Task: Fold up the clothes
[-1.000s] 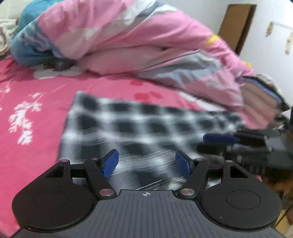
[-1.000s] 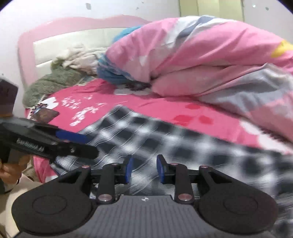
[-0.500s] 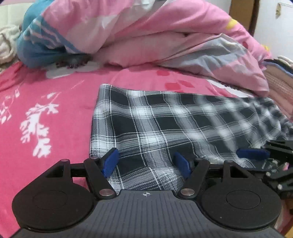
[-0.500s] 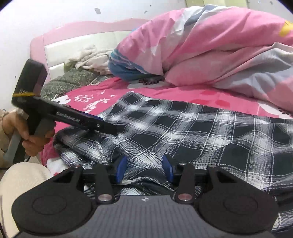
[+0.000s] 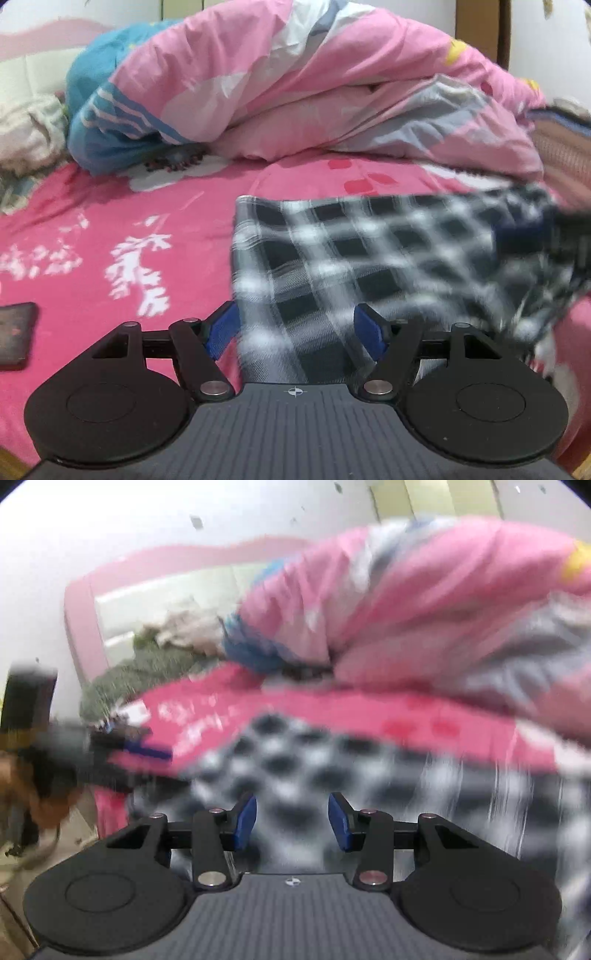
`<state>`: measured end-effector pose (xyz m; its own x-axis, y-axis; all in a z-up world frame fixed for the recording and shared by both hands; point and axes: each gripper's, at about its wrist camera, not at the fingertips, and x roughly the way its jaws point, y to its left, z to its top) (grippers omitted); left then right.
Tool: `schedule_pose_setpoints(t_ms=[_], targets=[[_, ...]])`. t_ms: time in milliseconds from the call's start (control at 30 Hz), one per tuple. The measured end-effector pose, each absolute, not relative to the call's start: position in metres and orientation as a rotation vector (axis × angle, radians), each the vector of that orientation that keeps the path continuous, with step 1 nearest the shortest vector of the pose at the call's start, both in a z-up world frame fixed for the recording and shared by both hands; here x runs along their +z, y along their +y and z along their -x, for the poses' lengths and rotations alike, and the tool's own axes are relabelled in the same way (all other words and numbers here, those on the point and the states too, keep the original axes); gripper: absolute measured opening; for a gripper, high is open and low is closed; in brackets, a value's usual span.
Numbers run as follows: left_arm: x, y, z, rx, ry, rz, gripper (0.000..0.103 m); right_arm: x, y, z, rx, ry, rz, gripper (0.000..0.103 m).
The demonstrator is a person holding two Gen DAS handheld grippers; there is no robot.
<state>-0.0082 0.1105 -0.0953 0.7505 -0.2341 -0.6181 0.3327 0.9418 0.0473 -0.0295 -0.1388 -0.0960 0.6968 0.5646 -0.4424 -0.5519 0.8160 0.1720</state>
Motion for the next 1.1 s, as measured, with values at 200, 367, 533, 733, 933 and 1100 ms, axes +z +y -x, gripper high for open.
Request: schedule_pose_setpoints(t_ms=[200, 367, 533, 733, 933, 1100], targets=[[-0.11, 0.122, 0.017, -0.237, 0.67, -0.137, 0.069, -0.059, -0.083, -0.029, 0.74, 0.541, 0.043, 0.033], [-0.118, 0.14, 0.019, -0.25, 0.688, -0.022, 0.069, -0.089, -0.015, -0.101, 0.792, 0.736, 0.113, 0.021], [-0.121, 0.149, 0.021, -0.261, 0.691, 0.04, 0.069, -0.131, 0.021, -0.157, 0.726, 0.846, 0.137, 0.019], [-0.121, 0.156, 0.022, -0.275, 0.691, 0.087, 0.069, -0.115, 0.014, -0.174, 0.649, 0.85, -0.024, 0.019], [-0.121, 0.163, 0.022, -0.266, 0.682, 0.151, 0.069, -0.134, 0.01, -0.19, 0.48, 0.853, 0.055, 0.018], [-0.113, 0.174, 0.027, -0.241, 0.649, 0.201, 0.069, -0.091, -0.033, -0.157, 0.442, 0.751, -0.028, 0.02]])
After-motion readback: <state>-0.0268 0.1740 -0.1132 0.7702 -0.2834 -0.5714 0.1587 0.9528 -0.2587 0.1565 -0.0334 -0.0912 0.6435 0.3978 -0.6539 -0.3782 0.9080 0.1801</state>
